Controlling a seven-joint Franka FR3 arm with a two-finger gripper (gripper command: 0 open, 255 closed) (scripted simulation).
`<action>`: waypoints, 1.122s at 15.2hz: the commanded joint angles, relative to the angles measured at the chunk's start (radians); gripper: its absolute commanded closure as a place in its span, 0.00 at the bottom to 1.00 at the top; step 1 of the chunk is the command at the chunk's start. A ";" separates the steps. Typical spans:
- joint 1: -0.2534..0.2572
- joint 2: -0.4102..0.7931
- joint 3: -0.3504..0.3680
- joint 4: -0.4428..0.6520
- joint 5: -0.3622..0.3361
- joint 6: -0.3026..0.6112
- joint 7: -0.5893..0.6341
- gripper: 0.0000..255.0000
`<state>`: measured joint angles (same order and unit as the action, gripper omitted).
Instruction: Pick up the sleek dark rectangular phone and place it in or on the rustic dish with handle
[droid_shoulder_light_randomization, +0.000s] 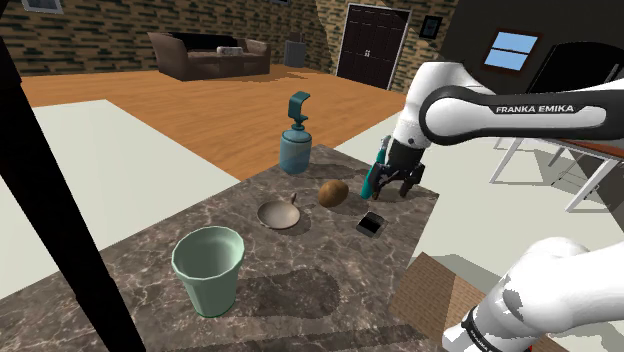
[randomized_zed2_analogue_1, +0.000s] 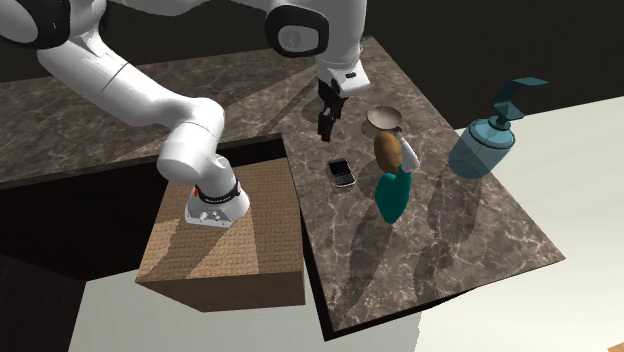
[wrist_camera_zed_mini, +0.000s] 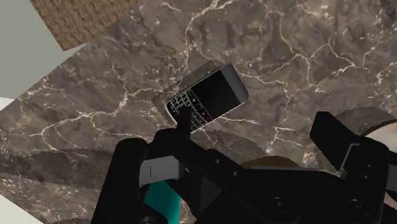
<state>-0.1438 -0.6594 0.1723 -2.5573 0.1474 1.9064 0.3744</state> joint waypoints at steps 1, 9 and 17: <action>-0.052 0.057 0.061 -0.024 0.010 0.082 0.187 0.00; -0.237 0.261 0.231 -0.071 -0.013 0.303 0.766 0.00; -0.246 0.326 0.247 -0.118 -0.025 0.412 0.779 0.00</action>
<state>-0.3891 -0.3380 0.4182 -2.6727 0.1232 2.3119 1.1520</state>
